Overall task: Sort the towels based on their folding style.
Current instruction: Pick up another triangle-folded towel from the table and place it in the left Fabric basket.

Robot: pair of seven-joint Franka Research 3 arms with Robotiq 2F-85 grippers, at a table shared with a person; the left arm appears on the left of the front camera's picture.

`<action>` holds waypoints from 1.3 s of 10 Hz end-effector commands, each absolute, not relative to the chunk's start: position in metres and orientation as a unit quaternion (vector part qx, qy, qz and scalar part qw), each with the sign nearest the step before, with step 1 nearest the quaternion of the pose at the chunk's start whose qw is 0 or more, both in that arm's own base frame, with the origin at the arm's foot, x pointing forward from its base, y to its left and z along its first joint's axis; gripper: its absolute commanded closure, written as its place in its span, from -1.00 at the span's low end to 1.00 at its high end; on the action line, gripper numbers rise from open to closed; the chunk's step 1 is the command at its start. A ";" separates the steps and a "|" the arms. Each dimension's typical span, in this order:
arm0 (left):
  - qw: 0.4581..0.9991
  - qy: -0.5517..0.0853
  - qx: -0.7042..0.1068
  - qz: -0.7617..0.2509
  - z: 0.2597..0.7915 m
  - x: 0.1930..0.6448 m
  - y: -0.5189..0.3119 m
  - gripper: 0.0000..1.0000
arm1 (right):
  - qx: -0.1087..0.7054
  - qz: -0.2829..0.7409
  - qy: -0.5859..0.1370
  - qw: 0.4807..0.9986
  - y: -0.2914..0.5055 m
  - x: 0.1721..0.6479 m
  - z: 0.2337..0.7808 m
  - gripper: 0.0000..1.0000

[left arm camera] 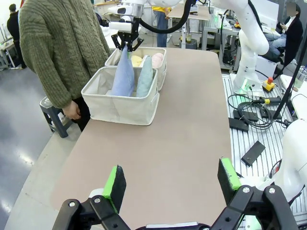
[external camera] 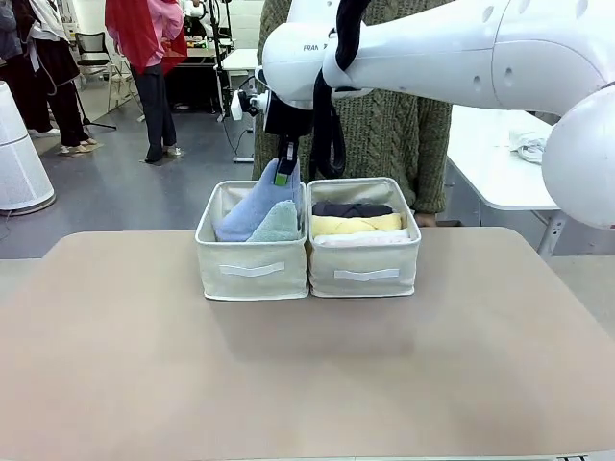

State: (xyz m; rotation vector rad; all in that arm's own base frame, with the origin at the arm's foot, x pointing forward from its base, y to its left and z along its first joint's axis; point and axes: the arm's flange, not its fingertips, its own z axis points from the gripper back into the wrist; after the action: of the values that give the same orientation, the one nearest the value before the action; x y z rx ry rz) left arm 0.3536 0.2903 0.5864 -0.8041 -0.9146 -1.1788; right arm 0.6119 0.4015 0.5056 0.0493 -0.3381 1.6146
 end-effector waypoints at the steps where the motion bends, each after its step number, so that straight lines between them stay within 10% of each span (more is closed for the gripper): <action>1: 0.665 -0.403 -0.350 -0.523 0.587 0.351 0.290 -1.00 | 0.011 0.708 -0.146 0.691 0.409 0.618 0.499 0.64; 12: 0.665 -0.403 -0.350 -0.523 0.587 0.351 0.290 -1.00 | 0.042 0.706 -0.109 0.699 0.411 0.622 0.471 0.64; 13: 0.665 -0.403 -0.350 -0.523 0.587 0.351 0.290 -1.00 | 0.045 0.707 -0.109 0.698 0.411 0.621 0.471 -0.56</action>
State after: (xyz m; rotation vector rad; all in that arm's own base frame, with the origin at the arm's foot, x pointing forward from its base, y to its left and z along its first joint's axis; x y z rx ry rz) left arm 0.3535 0.2904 0.5864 -0.8041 -0.9146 -1.1786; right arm 0.6162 0.4057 0.4633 0.0798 -0.2474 1.5888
